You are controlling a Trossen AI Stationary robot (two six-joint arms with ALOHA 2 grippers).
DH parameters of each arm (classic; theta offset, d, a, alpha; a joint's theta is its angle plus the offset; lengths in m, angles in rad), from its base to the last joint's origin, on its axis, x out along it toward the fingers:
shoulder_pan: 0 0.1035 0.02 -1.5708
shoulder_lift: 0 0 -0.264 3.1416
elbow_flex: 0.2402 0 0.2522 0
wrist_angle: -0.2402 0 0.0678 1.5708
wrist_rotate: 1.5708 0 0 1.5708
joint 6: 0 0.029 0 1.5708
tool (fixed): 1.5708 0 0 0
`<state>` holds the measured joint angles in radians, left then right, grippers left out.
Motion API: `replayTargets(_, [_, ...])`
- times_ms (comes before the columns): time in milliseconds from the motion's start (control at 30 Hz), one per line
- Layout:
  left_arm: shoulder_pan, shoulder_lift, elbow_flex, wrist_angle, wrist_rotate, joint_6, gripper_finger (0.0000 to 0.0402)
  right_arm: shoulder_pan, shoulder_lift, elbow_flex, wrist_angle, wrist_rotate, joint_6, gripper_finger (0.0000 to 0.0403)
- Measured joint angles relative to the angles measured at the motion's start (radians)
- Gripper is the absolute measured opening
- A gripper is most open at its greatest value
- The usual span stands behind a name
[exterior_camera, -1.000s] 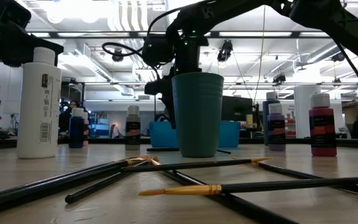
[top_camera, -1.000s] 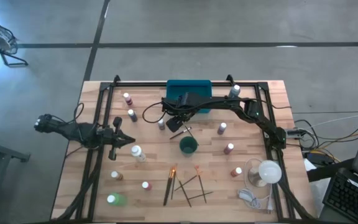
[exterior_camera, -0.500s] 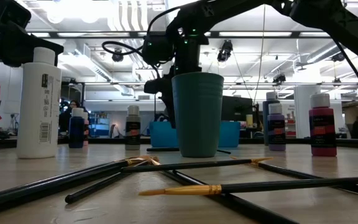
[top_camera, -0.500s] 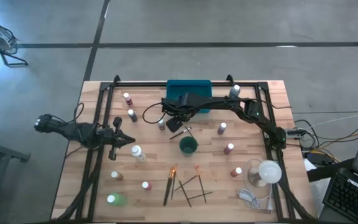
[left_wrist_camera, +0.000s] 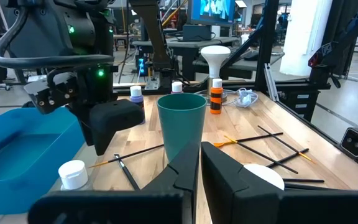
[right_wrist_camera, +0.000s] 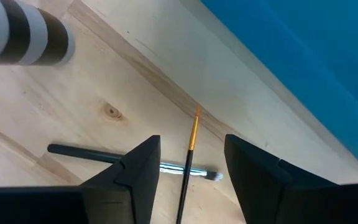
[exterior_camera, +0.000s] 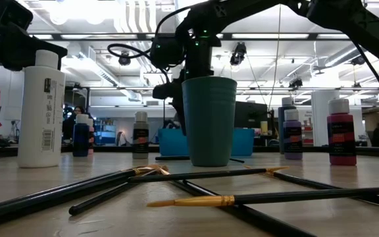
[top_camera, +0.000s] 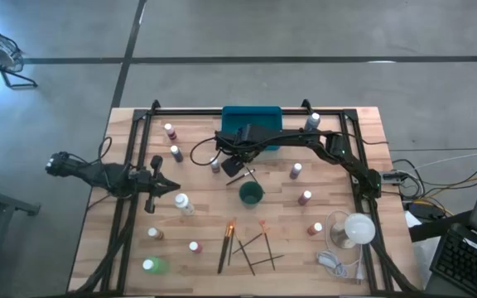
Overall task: Pick & Place Paint Supplies
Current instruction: Put the yellow paint brush into the green cup
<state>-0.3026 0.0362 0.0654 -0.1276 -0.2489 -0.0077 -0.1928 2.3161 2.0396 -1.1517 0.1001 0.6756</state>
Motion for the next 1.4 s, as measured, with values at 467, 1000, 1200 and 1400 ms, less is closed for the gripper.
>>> replayTargets(467, [0.0,0.0,0.0,0.0,0.0,0.0,0.0026,-0.002,-0.006,0.0,-0.001,-0.004,-0.051,0.0216])
replayTargets(1000, [0.0,0.0,0.0,0.0,0.0,0.0,0.0026,-0.004,-0.006,0.0,0.031,-0.03,-0.05,0.019])
replayTargets(1200, [0.0,0.0,0.0,0.0,0.0,0.0,0.0026,-0.007,-0.006,-0.013,0.074,-0.073,-0.047,0.0179])
replayTargets(1400, [0.0,0.0,0.0,0.0,0.0,0.0,0.0026,-0.02,-0.006,-0.028,0.078,-0.075,-0.033,0.0168])
